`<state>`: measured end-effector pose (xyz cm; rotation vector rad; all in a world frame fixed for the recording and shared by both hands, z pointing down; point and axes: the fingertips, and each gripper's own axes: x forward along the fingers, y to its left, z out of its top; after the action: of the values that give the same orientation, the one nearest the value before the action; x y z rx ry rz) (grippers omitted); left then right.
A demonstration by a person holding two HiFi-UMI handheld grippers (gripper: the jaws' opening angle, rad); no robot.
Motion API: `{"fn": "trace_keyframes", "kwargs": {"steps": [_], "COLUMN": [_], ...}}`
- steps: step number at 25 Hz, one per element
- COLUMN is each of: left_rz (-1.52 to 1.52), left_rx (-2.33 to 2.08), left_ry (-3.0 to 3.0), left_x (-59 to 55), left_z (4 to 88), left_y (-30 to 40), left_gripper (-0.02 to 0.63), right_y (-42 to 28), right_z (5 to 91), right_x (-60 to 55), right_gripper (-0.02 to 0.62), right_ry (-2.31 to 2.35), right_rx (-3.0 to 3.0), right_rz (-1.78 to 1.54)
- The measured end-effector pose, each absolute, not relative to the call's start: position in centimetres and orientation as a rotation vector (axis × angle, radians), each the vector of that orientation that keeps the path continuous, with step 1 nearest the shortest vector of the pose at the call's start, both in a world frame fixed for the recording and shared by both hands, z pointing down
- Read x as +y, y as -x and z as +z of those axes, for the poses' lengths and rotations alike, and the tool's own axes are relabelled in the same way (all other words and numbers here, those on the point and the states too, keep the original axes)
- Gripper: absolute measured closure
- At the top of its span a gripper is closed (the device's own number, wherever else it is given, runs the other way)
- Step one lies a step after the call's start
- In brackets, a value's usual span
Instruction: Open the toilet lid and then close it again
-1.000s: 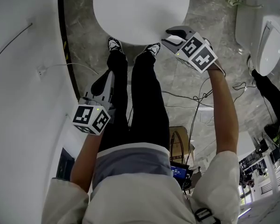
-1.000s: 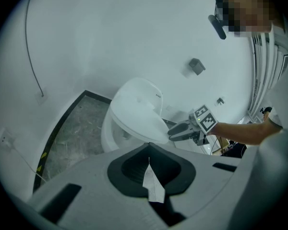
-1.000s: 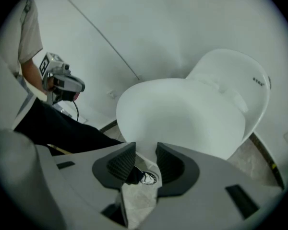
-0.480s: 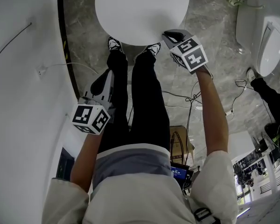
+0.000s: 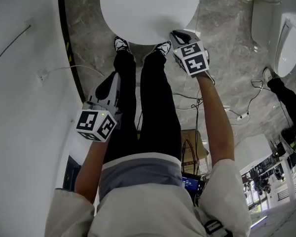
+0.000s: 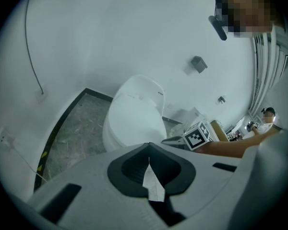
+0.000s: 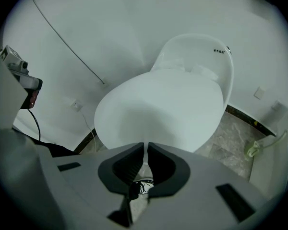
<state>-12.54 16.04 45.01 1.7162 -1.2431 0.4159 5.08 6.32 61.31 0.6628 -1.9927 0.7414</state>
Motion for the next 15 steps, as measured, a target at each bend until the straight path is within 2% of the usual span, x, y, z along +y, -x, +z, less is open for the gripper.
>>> {"fn": "trace_keyframes", "kwargs": {"steps": [15], "left_rz": [0.418], "left_rx": [-1.227], "left_ry": [-1.735], "left_x": [16.2], "left_z": [45.1], "left_y": [13.8], "left_gripper": [0.600], "right_y": [-5.3], "right_z": [65.9], "right_x": [6.9], "right_gripper": [0.568], "right_ry": [-0.805], "right_rx": [-1.851], "right_rz": [0.771]}}
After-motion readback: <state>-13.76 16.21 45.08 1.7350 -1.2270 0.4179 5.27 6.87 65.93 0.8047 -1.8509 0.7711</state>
